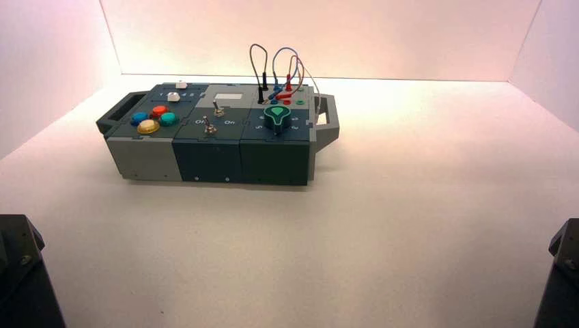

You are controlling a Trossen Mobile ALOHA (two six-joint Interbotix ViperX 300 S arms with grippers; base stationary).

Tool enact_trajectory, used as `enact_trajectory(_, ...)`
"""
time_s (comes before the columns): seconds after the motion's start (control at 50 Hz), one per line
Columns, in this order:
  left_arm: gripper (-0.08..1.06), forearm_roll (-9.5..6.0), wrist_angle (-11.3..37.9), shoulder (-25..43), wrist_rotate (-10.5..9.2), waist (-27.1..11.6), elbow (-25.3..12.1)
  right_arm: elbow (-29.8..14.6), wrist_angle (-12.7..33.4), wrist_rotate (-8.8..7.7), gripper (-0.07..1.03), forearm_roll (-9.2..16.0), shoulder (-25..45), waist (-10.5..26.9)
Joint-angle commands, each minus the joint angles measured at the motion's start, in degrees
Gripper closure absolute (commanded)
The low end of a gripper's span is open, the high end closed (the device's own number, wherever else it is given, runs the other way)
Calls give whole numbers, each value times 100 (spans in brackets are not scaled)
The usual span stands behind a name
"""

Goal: Pull the black wire.

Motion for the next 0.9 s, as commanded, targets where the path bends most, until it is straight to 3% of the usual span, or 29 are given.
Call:
enact_trajectory(0.02, 80, 0, 35, -79, -9, 26, -114, -167, -44, 9, 75, 0, -18, 26)
enact_trajectory(0.28, 80, 0, 185, -53, -9, -18, -114, -185, -44, 18, 75, 9, 0, 44)
enact_trajectory(0.54, 80, 0, 580, 0, -9, -35, -281, -281, 167, 26, 75, 35, -79, 334)
enact_trajectory(0.76, 80, 18, 1310, 0, 62, -44, -527, -756, 1301, -9, 75, 114, -88, 756)
enact_trajectory(0.9, 80, 18, 1863, 9, 79, -44, -712, -1011, 1951, -185, 75, 105, -9, 1169)
